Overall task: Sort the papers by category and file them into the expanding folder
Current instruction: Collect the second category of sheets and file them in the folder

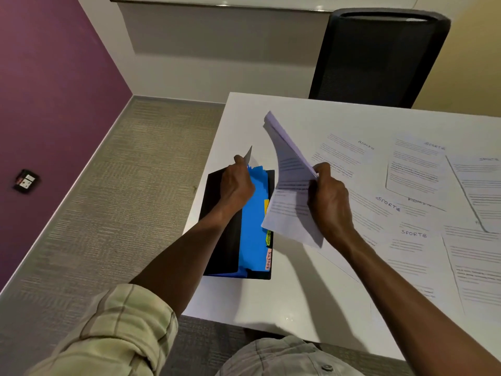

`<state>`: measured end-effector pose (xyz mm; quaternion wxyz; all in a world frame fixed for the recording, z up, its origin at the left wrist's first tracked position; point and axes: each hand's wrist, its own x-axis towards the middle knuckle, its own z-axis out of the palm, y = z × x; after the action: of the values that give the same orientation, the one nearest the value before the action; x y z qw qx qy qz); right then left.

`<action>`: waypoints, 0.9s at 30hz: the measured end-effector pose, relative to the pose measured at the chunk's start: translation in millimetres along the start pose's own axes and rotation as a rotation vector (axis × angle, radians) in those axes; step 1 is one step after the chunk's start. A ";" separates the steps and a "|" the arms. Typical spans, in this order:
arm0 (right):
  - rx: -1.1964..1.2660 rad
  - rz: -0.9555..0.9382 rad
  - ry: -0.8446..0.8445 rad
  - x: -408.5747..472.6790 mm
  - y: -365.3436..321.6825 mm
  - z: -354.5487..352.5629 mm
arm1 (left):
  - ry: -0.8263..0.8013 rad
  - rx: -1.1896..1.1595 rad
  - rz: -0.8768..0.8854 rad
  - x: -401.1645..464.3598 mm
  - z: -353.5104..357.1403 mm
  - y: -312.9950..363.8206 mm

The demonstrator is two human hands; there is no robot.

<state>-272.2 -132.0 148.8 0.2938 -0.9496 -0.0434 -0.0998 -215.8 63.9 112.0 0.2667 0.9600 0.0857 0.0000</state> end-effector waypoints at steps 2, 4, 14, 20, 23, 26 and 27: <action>-0.045 -0.016 0.009 1.5 10.0 -7.0 | 0.001 -0.007 -0.002 1.7 1.4 -1.3; -0.102 -0.060 0.014 3.1 18.8 -14.2 | -0.006 -0.020 -0.003 2.9 3.0 -2.2; -0.065 -0.029 0.017 3.2 29.7 -22.7 | -0.004 -0.019 0.002 4.2 10.1 0.4; 0.126 0.143 0.162 11.6 17.6 -25.6 | -0.005 -0.021 -0.001 2.6 6.8 0.4; 0.212 0.186 0.243 14.8 6.2 -23.7 | -0.013 -0.011 -0.026 3.1 2.1 0.3; 0.249 0.262 0.179 7.6 -4.1 -0.9 | -0.024 -0.062 -0.100 6.0 -2.0 0.8; 0.254 0.269 0.140 2.4 -7.2 10.0 | -0.024 -0.080 -0.118 7.9 -2.4 0.2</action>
<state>-269.2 -120.3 145.2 0.4245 -0.8928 0.0923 -0.1190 -208.0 66.2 113.8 0.3055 0.9417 0.1388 -0.0237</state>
